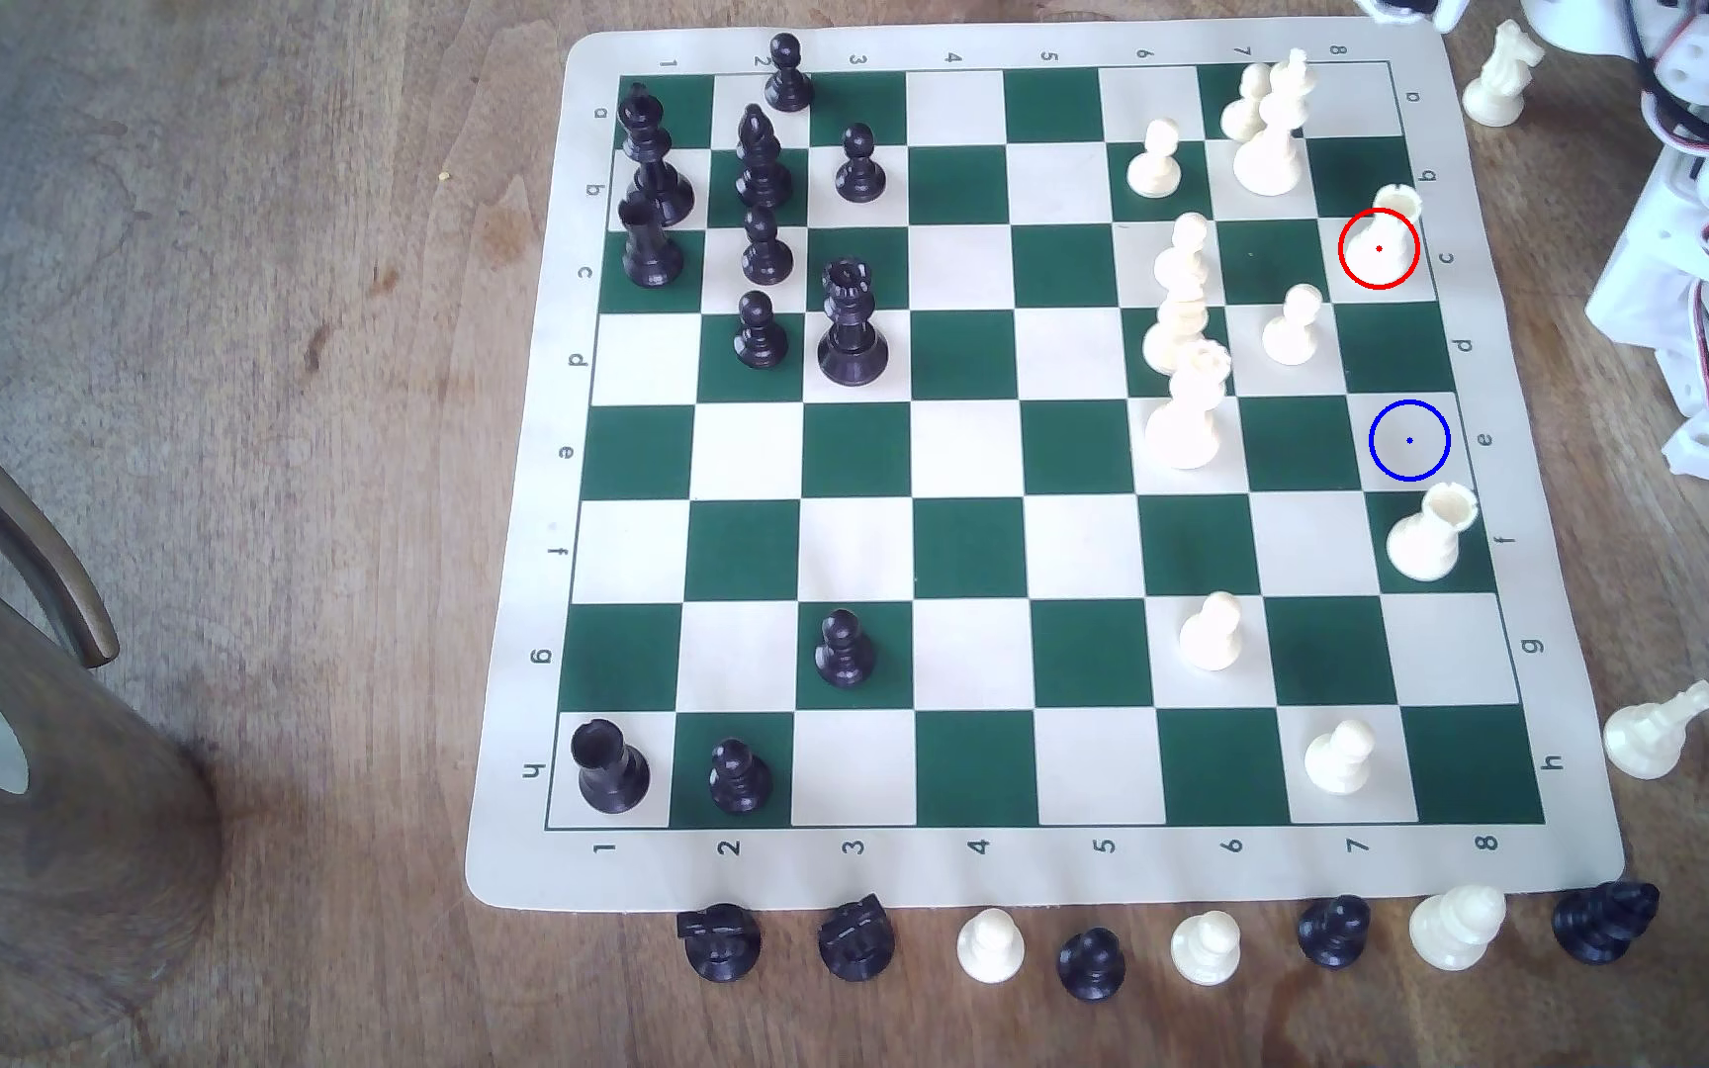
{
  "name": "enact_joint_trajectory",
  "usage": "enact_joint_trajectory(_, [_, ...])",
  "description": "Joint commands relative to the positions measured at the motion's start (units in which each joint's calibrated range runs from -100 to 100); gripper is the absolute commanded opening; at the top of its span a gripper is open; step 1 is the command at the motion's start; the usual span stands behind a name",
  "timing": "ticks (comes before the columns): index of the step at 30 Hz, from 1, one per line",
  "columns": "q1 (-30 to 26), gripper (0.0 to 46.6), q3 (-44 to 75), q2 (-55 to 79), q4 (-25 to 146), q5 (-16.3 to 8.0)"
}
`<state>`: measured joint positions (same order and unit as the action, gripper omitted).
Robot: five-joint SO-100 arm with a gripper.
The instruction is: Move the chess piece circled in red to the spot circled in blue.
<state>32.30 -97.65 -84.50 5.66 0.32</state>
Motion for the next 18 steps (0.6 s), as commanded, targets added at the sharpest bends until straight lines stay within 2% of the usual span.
enact_joint_trajectory(1, [2.4,0.1,14.2,-1.1,21.5,-2.1])
enact_joint_trajectory(3, [1.7,0.1,21.6,-0.8,35.7,-2.2])
enact_joint_trajectory(6, [1.3,0.1,28.8,0.8,45.9,-2.4])
enact_joint_trajectory(7, [1.2,0.5,34.5,3.4,52.0,-2.9])
enact_joint_trajectory(10, [1.0,2.9,41.0,7.2,58.6,-4.1])
enact_joint_trajectory(14, [-1.8,7.4,47.4,11.9,69.3,-6.4])
enact_joint_trajectory(18, [-7.4,7.1,52.7,18.8,77.0,-10.8])
